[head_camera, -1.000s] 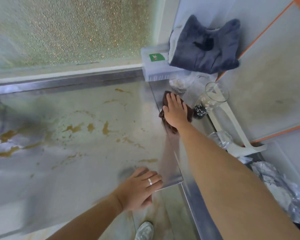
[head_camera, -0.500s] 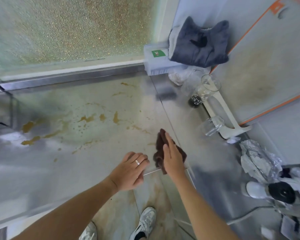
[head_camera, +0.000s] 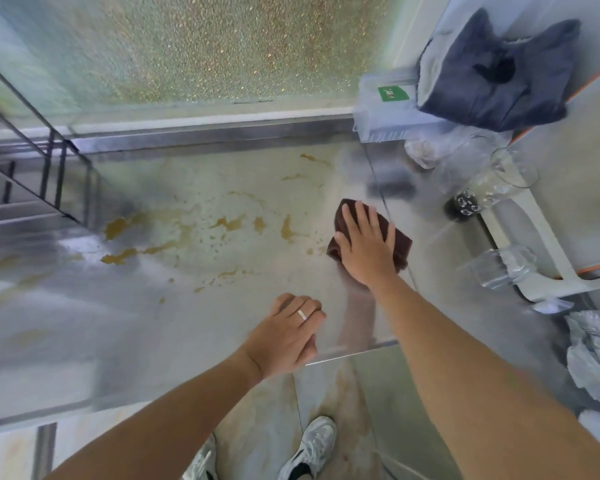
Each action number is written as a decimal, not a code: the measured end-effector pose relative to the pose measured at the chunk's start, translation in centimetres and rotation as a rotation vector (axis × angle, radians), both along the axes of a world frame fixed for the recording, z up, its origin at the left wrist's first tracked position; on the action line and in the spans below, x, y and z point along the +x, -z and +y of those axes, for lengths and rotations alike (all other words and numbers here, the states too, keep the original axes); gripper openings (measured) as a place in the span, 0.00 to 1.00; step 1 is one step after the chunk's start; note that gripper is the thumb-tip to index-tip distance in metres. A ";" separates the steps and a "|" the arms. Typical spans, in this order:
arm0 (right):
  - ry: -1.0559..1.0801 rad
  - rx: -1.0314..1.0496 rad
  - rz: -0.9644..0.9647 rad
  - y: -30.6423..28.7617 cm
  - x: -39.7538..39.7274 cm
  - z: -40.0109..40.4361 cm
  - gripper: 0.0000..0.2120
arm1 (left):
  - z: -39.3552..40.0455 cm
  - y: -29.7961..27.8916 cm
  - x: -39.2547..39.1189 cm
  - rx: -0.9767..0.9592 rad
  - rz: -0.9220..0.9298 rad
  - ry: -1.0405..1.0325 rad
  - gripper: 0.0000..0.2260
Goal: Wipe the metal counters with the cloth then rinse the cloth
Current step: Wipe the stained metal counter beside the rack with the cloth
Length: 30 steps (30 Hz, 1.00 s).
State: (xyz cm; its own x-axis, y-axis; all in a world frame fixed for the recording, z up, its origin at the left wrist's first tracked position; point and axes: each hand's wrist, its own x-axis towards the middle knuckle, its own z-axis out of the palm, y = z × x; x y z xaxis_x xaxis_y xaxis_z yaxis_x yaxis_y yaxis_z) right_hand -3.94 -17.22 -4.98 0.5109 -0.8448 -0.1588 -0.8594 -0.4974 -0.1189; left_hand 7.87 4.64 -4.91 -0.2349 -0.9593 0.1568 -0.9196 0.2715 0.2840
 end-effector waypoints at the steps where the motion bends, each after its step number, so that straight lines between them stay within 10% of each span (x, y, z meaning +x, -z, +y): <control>1: 0.010 -0.006 0.014 0.1 0.8 -1.4 0.29 | 0.0 0.0 0.0 -0.004 -0.006 -0.003 0.14; 13: -0.313 0.071 -0.025 -0.5 -5.4 14.2 0.27 | 2.0 -0.8 0.0 0.030 -0.081 -0.019 0.09; 30: -0.212 -0.010 -0.008 0.2 3.3 -1.5 0.28 | 0.0 0.0 0.1 0.019 -0.025 -0.017 0.17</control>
State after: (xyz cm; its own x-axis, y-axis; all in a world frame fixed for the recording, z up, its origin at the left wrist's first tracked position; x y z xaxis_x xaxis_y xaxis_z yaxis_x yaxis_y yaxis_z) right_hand -0.66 -18.77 -5.23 0.6788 -0.7197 -0.1459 -0.7342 -0.6684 -0.1192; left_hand 7.98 4.61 -4.93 -0.2219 -0.9660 0.1329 -0.9308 0.2505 0.2661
